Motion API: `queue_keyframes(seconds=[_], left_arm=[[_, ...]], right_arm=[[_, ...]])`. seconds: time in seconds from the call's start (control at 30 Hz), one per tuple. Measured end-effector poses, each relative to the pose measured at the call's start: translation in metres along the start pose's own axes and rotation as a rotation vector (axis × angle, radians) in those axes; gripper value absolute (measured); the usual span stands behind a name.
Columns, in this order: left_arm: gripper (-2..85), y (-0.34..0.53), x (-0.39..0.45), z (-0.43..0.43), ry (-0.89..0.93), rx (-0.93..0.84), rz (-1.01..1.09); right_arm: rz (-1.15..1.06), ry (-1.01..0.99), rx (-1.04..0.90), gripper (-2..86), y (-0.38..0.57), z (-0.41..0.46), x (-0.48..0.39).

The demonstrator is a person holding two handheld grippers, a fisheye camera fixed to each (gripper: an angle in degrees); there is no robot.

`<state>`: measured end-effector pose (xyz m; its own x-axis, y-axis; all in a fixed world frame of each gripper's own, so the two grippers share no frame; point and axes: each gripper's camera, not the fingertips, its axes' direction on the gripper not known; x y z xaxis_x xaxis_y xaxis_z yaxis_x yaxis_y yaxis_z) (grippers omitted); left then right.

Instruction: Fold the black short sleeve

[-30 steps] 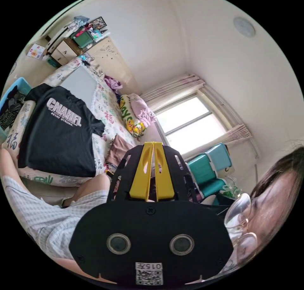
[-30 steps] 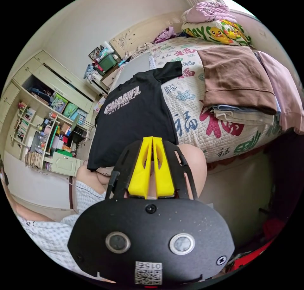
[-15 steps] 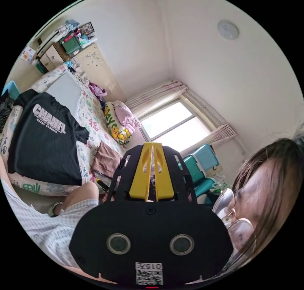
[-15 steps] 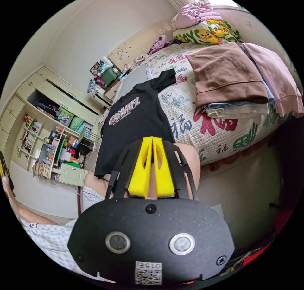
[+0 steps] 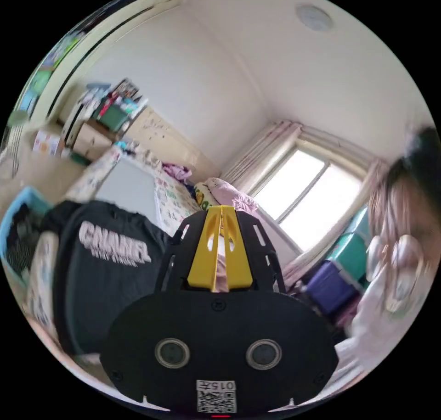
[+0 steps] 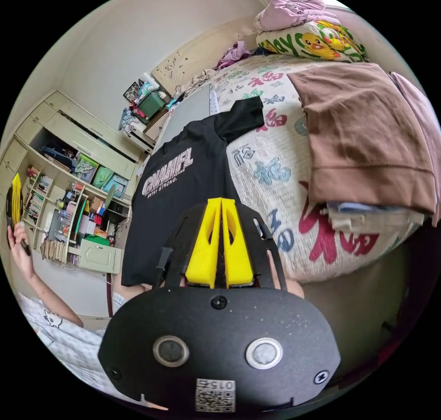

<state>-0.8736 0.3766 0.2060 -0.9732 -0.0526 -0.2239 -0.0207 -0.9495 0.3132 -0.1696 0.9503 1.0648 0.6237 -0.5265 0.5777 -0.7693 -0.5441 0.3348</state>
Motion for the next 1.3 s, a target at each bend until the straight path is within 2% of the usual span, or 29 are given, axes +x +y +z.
queue_keyframes(seconds=[0.03,0.1,0.17,0.4,0.5,0.77,0.87,1.0,1.07,1.23,1.3], left_arm=[[-0.8,-0.001,-0.01,0.017,0.007,-0.007,0.078],[-0.5,-0.006,-0.064,0.088,0.08,-0.144,0.27],[-0.1,-0.01,-0.115,0.137,0.05,-0.235,0.257],[5.8,-0.042,-0.302,0.264,-0.497,-0.578,0.111],[5.9,-0.069,-0.348,0.304,-0.577,-0.693,0.044],[0.2,-0.103,-0.401,0.416,-0.558,-0.805,-0.076],[-0.6,-0.112,-0.411,0.441,-0.544,-0.789,-0.123],[-0.8,-0.136,-0.416,0.466,-0.525,-0.793,-0.119],[-0.8,-0.145,-0.414,0.477,-0.542,-0.811,-0.104],[-0.5,-0.163,-0.398,0.495,-0.597,-0.859,-0.1],[0.3,-0.176,-0.365,0.497,-0.606,-0.869,-0.023]], right_arm=[[-0.014,0.005,0.01,-0.4,-0.01,0.006,-0.001],[-0.129,0.037,0.038,-0.1,-0.053,0.033,-0.007],[-0.178,0.081,0.034,0.3,-0.087,0.062,-0.009],[-0.199,0.086,-0.083,7.1,-0.226,0.174,-0.01],[-0.271,0.088,-0.169,7.6,-0.282,0.215,-0.033],[-0.442,0.157,-0.403,1.9,-0.364,0.345,-0.108],[-0.446,0.324,-0.443,-0.3,-0.373,0.382,-0.112],[-0.467,0.417,-0.388,-0.6,-0.39,0.389,-0.111],[-0.459,0.635,-0.427,-0.6,-0.394,0.405,-0.099],[-0.284,0.401,-0.342,-0.4,-0.4,0.365,-0.068],[-0.235,0.289,-0.236,-0.1,-0.386,0.31,-0.049]])
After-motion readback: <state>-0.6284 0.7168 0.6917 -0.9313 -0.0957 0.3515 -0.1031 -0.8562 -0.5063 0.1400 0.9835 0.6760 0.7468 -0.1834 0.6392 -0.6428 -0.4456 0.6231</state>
